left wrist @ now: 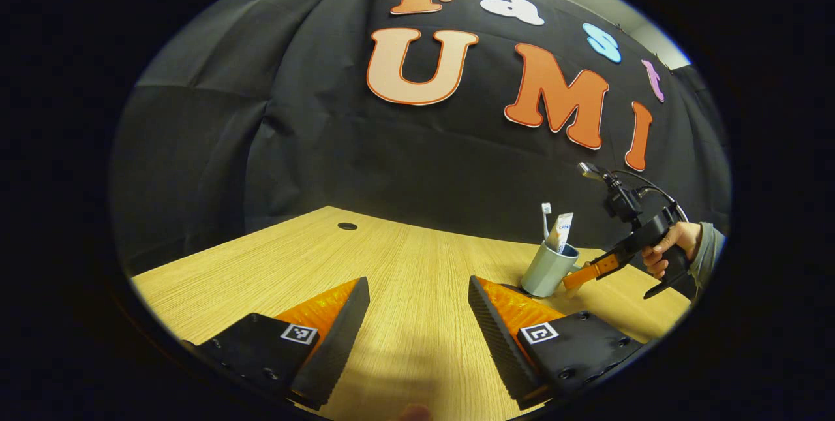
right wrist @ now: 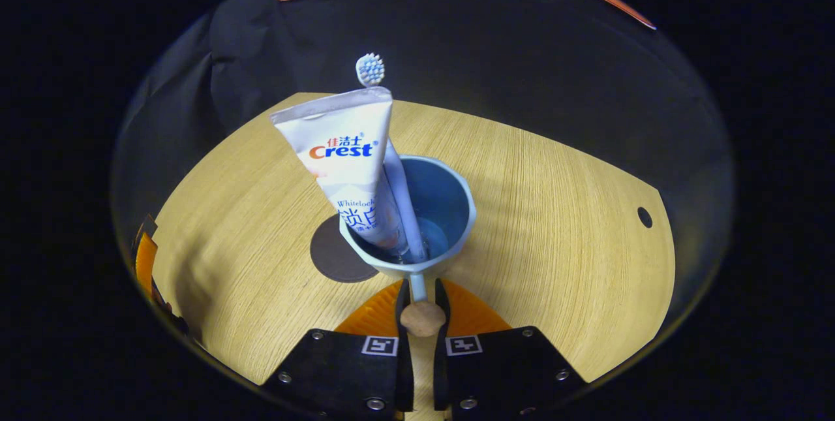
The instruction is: Put the toothbrush and toothpaste on the desktop into the cup, then pick up the cup and place it on the coaster on the desktop.
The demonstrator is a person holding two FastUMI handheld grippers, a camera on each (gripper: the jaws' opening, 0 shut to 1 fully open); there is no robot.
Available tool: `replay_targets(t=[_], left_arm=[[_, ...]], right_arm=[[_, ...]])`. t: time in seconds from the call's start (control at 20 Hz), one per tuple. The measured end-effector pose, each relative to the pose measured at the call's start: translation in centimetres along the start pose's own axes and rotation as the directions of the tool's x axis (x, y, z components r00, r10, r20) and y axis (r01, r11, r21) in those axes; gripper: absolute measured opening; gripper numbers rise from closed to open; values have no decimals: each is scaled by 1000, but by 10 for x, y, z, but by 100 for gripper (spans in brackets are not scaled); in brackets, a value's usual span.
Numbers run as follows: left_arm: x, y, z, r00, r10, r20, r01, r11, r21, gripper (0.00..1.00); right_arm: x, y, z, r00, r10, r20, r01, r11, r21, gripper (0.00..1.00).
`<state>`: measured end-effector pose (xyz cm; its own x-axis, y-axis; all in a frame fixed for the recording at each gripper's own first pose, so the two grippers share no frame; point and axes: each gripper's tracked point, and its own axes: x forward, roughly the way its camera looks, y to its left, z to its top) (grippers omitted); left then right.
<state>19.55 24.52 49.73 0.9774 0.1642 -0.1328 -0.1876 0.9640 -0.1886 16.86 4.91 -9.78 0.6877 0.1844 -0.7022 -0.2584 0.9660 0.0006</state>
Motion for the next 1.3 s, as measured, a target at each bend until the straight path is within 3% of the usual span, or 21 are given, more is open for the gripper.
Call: replay_targets(t=[0.6,1.05,1.2,1.3], left_arm=[[-3,0,0,1000,-2,-3,2,1000,9,97],[-7,3,1,1000,9,-11,-9,1000,19,97],[-7,2,-2,1000,8,-23,-8,1000,12,97],[-5,1,-5,999,7,-33,-6,1000,17,97]], right_arm=[[2,-3,1,998,70,1,-70,996,-61,12],[-6,-6,-1,996,53,-65,-58,996,-69,13],[-16,-5,8,996,87,-33,-89,994,-57,23],[-18,-6,14,995,103,14,-103,993,-50,21]])
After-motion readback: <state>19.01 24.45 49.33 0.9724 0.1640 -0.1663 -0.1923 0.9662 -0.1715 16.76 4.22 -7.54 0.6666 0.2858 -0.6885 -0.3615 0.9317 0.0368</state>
